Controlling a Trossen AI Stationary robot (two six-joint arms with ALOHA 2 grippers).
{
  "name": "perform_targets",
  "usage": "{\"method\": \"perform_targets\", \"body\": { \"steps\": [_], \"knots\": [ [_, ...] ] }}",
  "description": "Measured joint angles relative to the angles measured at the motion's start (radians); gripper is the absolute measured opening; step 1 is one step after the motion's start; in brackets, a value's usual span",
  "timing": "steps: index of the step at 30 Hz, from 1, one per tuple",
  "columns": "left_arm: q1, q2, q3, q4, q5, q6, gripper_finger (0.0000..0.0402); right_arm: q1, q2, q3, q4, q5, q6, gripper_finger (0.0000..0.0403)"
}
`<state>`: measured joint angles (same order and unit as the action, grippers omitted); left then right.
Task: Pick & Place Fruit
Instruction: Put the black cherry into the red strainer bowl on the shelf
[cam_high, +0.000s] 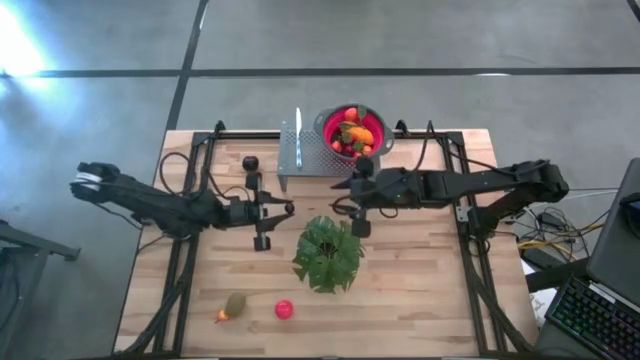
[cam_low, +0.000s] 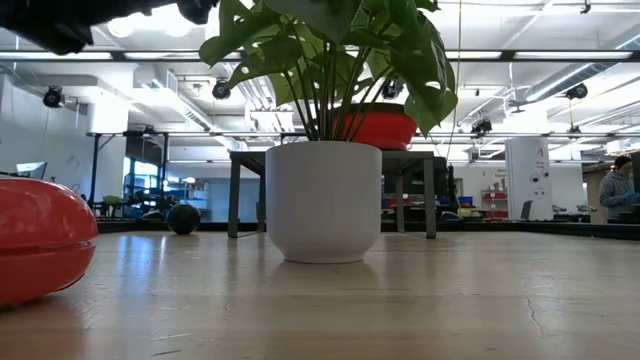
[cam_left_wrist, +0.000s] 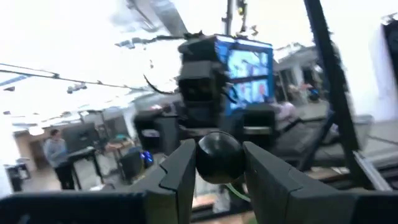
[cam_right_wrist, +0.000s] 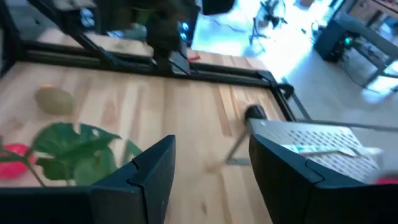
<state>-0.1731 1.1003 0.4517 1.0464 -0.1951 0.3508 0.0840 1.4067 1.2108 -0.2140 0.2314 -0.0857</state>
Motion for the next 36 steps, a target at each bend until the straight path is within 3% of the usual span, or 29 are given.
{"method": "perform_targets", "body": {
  "steps": [5,19,26,36],
  "knots": [
    [0.019,0.076,0.004,0.104,0.045,0.033,0.0122,0.037,-0.001,-0.054,0.129,-0.005,0.009,0.0208],
    [0.022,0.342,0.207,0.127,0.070,0.175,0.0122,0.087,-0.001,-0.089,0.146,-0.005,0.058,0.0191],
    [0.032,0.397,0.249,0.127,0.063,0.199,0.0122,0.096,-0.001,-0.090,0.146,-0.073,0.084,0.0178],
    [0.034,0.402,0.254,0.131,0.064,0.200,0.0122,0.095,0.000,-0.091,0.154,-0.075,0.086,0.0164]
  ]
}}
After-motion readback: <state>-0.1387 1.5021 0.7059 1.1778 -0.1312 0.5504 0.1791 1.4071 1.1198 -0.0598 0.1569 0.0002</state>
